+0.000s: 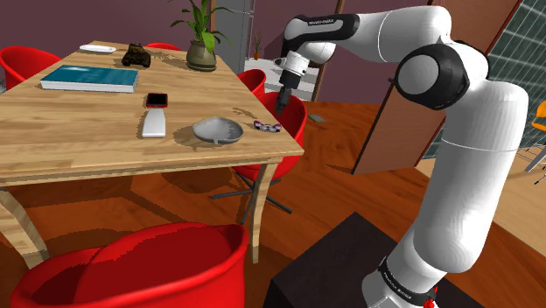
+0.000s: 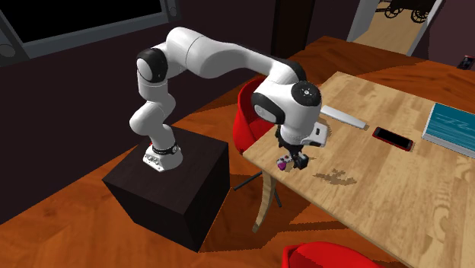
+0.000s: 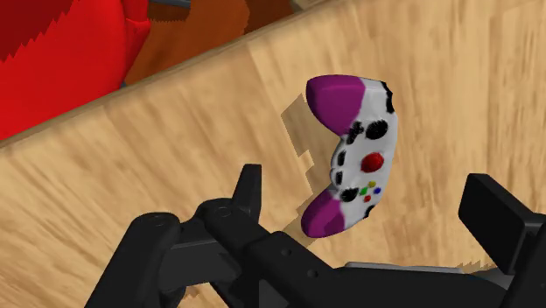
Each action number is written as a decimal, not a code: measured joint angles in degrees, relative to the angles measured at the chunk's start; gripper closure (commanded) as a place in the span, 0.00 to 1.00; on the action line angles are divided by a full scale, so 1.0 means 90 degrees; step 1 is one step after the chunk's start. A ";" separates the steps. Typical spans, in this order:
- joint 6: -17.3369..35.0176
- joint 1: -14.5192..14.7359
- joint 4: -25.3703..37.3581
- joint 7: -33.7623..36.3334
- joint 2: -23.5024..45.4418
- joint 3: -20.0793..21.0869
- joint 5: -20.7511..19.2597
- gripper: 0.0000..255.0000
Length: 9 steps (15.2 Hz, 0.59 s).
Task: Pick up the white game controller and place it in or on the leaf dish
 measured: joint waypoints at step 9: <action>0.0536 0.0085 -0.0392 -0.0153 0.0137 0.0088 0.0122 0.00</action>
